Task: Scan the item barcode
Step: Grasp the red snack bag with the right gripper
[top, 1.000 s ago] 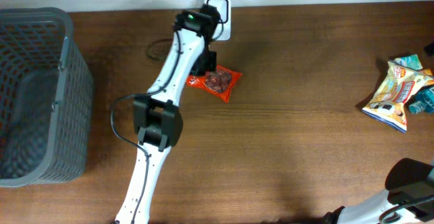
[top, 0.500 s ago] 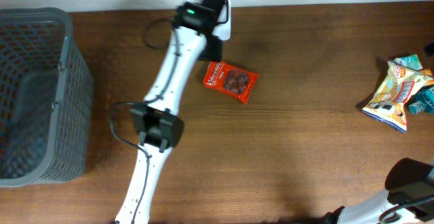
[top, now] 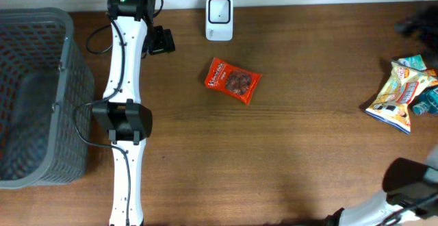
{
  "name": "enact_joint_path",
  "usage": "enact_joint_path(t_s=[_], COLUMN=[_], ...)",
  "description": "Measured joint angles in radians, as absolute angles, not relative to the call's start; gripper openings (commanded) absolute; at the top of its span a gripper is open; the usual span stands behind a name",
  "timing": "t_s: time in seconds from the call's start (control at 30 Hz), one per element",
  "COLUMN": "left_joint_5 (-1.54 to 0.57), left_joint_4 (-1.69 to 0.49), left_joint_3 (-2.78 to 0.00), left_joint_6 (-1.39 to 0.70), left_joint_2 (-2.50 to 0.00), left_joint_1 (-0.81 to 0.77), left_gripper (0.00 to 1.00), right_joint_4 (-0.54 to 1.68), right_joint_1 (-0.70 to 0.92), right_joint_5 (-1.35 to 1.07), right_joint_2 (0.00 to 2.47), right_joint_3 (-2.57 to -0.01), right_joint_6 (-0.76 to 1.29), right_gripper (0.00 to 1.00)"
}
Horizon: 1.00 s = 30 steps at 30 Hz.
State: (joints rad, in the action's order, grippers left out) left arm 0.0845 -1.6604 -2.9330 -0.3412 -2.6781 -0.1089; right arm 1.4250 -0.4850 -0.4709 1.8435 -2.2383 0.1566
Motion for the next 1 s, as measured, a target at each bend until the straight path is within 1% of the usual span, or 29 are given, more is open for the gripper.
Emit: enact_joint_path(t_s=[0.07, 0.13, 0.23, 0.33, 0.37, 0.43, 0.5, 0.6, 0.8, 0.87, 1.0], left_joint_5=[0.084, 0.082, 0.081, 0.081, 0.081, 0.081, 0.081, 0.081, 0.081, 0.081, 0.081], left_joint_4=[-1.661, -1.661, -1.661, -1.660, -1.661, -1.661, -1.661, -1.661, -1.661, -1.661, -1.660], left_joint_3=[-2.933, -2.932, -2.932, -2.932, -2.932, -2.932, -2.932, -2.932, -2.932, -2.932, -2.932], left_joint_6=[-0.341, -0.341, -0.341, -0.341, -0.341, -0.341, -0.341, -0.341, -0.341, -0.341, -0.341], left_joint_2=[-2.678, -2.678, -2.678, -2.678, -2.678, -2.678, -2.678, -2.678, -2.678, -2.678, -2.678], left_joint_1=[-0.109, -0.109, -0.109, -0.110, -0.110, -0.110, -0.110, -0.110, -0.110, -0.110, -0.110], left_gripper=[0.99, 0.99, 0.99, 0.99, 0.99, 0.99, 0.99, 0.99, 0.99, 0.99, 0.99], right_joint_4=[1.419, 1.332, 1.299, 1.294, 1.275, 1.240, 1.186, 1.133, 1.068, 1.019, 0.994], right_joint_1=[-0.286, -0.127, 0.024, 0.155, 0.228, 0.296, 0.364, 0.421, 0.426, 0.426, 0.426], right_joint_5=[-0.494, -0.445, -0.423, -0.415, -0.389, -0.332, -0.244, -0.154, -0.109, -0.078, -0.060], right_joint_2=[1.868, 1.916, 1.989, 2.082, 2.170, 2.265, 2.355, 2.403, 2.421, 2.429, 2.431], right_joint_3=[-2.202, -2.178, -2.165, -2.147, -2.139, -2.123, -2.118, -2.115, -2.113, -2.108, -2.086], right_joint_6=[-0.066, -0.180, -0.297, -0.540, -0.665, -0.738, -0.784, -0.788, -0.773, -0.733, -0.688], right_gripper=[0.98, 0.98, 0.98, 0.98, 0.98, 0.98, 0.98, 0.98, 0.99, 0.98, 0.99])
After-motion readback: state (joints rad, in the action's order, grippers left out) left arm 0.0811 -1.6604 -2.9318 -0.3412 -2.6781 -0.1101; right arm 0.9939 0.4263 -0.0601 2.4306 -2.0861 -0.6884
